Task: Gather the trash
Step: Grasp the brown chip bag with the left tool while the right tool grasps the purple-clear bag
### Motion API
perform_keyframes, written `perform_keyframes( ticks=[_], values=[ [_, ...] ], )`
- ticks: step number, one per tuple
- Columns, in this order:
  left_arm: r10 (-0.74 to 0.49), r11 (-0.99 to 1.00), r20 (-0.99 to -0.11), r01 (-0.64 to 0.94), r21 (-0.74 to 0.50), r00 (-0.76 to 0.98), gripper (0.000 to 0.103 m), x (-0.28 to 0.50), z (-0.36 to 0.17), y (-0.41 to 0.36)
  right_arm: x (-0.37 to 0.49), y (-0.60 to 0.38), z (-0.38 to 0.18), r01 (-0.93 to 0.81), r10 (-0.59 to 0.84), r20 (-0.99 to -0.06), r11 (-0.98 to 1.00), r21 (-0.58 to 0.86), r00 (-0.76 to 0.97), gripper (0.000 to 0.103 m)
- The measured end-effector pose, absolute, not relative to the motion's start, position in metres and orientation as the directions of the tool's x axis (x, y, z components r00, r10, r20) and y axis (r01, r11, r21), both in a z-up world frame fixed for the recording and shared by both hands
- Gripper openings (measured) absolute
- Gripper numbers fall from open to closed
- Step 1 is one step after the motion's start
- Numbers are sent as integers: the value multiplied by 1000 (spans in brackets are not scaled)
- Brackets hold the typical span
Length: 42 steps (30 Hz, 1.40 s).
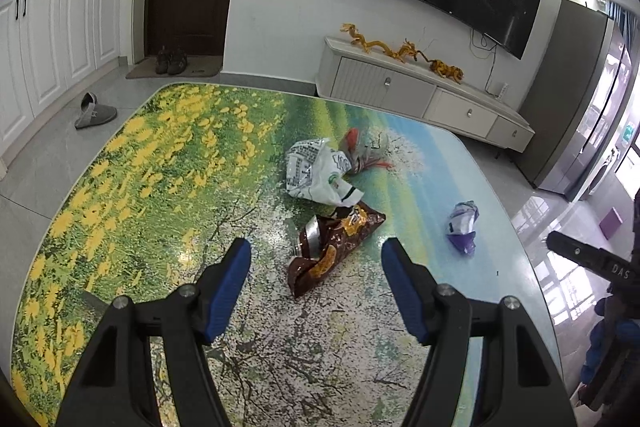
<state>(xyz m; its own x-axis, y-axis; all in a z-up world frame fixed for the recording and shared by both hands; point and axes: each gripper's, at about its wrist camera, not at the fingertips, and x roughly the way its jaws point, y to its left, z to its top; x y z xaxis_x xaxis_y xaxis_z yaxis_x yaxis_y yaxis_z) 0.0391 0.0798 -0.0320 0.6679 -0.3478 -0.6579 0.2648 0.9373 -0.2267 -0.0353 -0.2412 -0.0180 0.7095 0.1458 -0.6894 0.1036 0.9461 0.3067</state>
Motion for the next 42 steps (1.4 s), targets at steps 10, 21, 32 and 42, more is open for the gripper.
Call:
perform_keyframes(
  ticks=[10, 21, 32, 42],
  values=[
    [-389, 918, -681, 320, -233, 620, 66, 57, -48, 71, -6, -226, -47, 39, 222, -718, 944, 328, 660, 69],
    [-381, 920, -722, 318, -231, 578, 66, 91, -67, 61, 29, -216, -58, -25, 271, -719, 943, 333, 640, 69],
    [-390, 912, -744, 337, -232, 543, 65, 100, -77, 52, 60, -200, -68, -55, 286, -715, 943, 328, 638, 69],
    [-435, 885, -743, 392, -251, 508, 37, 97, -80, 39, 65, -194, -70, -64, 261, -723, 955, 288, 640, 55]
  ],
)
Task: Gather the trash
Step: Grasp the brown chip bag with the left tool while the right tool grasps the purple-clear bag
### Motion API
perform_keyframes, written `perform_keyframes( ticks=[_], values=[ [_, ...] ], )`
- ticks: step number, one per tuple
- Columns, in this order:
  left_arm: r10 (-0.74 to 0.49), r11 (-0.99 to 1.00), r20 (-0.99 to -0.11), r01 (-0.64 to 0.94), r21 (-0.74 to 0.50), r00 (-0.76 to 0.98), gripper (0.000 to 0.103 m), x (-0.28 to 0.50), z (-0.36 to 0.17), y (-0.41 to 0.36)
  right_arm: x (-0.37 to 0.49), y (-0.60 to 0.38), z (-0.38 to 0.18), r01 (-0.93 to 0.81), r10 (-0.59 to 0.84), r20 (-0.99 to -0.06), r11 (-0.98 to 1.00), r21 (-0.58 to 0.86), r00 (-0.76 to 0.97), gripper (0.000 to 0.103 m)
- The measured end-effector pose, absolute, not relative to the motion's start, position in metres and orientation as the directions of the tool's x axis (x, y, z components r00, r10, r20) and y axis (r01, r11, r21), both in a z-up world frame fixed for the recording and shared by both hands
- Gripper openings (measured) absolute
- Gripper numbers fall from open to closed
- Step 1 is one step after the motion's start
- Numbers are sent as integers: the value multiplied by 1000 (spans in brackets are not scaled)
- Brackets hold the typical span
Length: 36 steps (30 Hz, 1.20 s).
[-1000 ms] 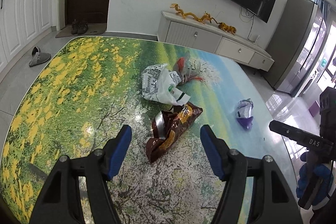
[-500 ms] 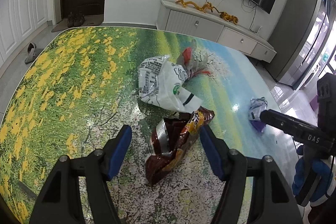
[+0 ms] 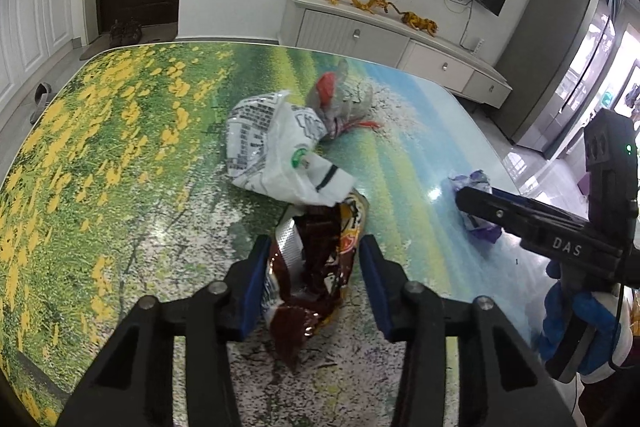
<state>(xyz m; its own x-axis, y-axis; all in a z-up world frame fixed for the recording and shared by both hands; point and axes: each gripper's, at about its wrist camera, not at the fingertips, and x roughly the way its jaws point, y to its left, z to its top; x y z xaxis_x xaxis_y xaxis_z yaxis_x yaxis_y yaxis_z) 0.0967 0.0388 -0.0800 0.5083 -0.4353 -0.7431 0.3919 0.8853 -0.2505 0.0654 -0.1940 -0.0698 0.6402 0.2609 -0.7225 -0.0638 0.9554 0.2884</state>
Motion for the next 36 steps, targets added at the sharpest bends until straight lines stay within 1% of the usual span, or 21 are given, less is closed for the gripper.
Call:
perform_keyframes(
  ticks=[2, 9, 12, 14, 17, 25, 36],
  values=[
    [-441, 881, -744, 401, -252, 502, 34, 95, -80, 36, 64, -195, -70, -64, 258, -725, 957, 284, 639, 51],
    [-472, 866, -738, 411, -286, 482, 28, 82, -81, 28, 61, -194, -70, -60, 241, -731, 962, 265, 638, 51],
    [-487, 859, -734, 412, -304, 473, 26, 75, -80, 26, 60, -193, -70, -62, 244, -732, 962, 267, 636, 44],
    [-491, 857, -732, 414, -307, 472, 25, 67, -79, 25, 57, -196, -70, -59, 256, -732, 957, 284, 632, 35],
    [-497, 853, -725, 422, -308, 477, 24, 54, -74, 25, 50, -200, -71, -53, 276, -731, 948, 313, 624, 30],
    [-499, 850, -714, 437, -294, 491, 23, 26, -61, 26, 20, -199, -68, -57, 293, -727, 942, 331, 620, 28],
    [-458, 876, -719, 405, -262, 523, 23, -6, -54, 32, -28, -193, -53, -76, 291, -715, 945, 317, 636, 27]
  ],
)
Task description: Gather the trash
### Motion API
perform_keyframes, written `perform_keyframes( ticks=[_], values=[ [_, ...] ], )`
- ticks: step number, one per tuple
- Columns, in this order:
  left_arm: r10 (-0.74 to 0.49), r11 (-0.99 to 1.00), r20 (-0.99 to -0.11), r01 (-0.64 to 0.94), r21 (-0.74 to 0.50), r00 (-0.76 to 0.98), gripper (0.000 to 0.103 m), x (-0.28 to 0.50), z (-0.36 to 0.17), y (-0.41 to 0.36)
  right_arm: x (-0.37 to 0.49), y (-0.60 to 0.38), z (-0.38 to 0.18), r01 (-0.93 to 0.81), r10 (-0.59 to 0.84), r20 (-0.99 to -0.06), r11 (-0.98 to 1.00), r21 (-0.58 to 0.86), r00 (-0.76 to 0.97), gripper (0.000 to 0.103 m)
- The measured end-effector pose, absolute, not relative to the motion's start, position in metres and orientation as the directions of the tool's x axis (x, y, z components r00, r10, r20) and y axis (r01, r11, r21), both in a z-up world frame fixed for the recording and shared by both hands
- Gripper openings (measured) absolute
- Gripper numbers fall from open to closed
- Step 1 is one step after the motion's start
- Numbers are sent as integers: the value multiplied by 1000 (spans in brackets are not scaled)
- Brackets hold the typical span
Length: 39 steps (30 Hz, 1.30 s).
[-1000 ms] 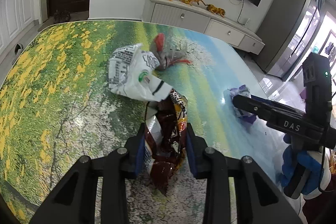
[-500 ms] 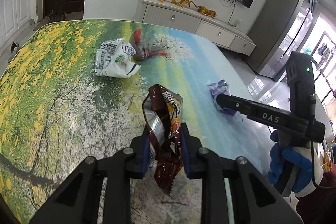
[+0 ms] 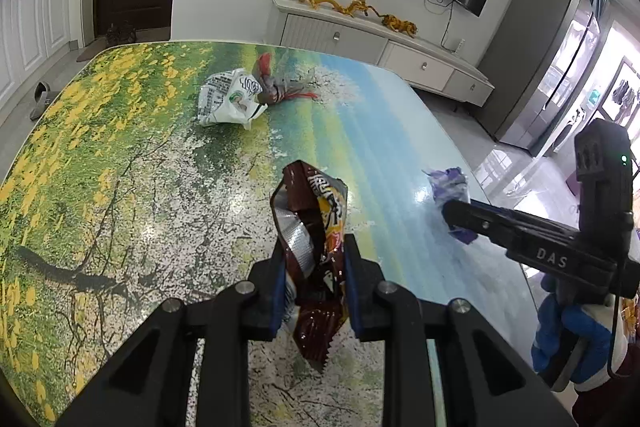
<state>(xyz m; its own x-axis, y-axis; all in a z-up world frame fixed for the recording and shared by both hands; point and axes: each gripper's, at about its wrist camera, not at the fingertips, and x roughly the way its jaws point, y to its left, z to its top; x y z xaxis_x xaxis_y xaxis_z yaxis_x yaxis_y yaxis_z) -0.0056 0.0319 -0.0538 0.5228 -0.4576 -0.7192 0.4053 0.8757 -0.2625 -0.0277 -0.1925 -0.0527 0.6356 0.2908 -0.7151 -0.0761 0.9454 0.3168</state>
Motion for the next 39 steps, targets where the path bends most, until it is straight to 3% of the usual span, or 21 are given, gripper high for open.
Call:
perform_keyframes(
  ticks=[23, 39],
  values=[
    [-407, 883, -664, 457, -109, 628, 24, -21, -15, -9, -56, -222, -40, 33, 203, -702, 951, 307, 683, 27],
    [-400, 880, -675, 467, -92, 620, 24, -11, -23, -18, -49, -228, -48, 46, 210, -707, 945, 325, 676, 27]
  ],
)
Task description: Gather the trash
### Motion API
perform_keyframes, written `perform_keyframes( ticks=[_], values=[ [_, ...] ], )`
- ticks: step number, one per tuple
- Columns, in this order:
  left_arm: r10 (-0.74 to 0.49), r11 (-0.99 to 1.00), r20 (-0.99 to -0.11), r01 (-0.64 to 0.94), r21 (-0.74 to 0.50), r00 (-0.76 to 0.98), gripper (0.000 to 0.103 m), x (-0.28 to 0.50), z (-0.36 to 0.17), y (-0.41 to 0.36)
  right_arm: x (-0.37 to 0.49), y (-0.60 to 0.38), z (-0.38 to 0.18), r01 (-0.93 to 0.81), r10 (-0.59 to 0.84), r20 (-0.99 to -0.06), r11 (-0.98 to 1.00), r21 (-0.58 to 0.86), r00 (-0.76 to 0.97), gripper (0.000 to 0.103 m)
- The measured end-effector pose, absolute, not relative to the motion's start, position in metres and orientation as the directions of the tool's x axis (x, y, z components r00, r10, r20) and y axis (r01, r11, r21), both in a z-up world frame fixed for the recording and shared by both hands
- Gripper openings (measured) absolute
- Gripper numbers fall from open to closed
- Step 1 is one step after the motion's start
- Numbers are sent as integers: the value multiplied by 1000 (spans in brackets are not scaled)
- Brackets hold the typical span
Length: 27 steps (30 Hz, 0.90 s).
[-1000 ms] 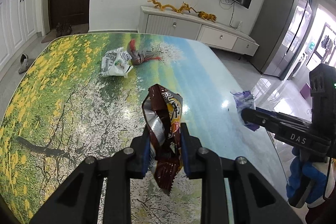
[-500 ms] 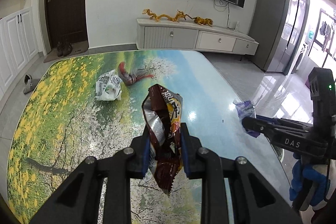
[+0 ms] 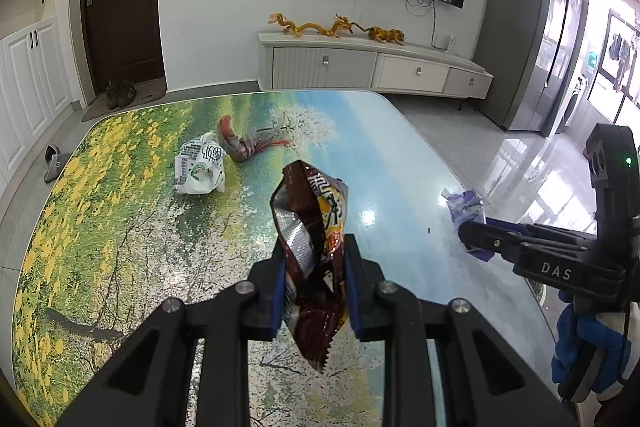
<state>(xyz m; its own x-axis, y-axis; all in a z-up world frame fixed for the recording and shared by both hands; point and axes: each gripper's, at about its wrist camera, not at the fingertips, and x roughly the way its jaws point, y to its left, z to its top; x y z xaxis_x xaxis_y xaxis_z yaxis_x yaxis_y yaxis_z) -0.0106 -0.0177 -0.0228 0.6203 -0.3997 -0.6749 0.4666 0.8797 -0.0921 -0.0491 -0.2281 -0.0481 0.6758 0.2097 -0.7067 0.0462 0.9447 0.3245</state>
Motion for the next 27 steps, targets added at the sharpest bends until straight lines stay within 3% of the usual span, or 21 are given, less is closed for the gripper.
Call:
perform_keyframes(
  ticks=[27],
  values=[
    [-392, 883, -677, 461, -87, 623, 24, -20, -19, -21, -63, -223, -42, 9, 241, -684, 940, 341, 689, 27]
  ],
)
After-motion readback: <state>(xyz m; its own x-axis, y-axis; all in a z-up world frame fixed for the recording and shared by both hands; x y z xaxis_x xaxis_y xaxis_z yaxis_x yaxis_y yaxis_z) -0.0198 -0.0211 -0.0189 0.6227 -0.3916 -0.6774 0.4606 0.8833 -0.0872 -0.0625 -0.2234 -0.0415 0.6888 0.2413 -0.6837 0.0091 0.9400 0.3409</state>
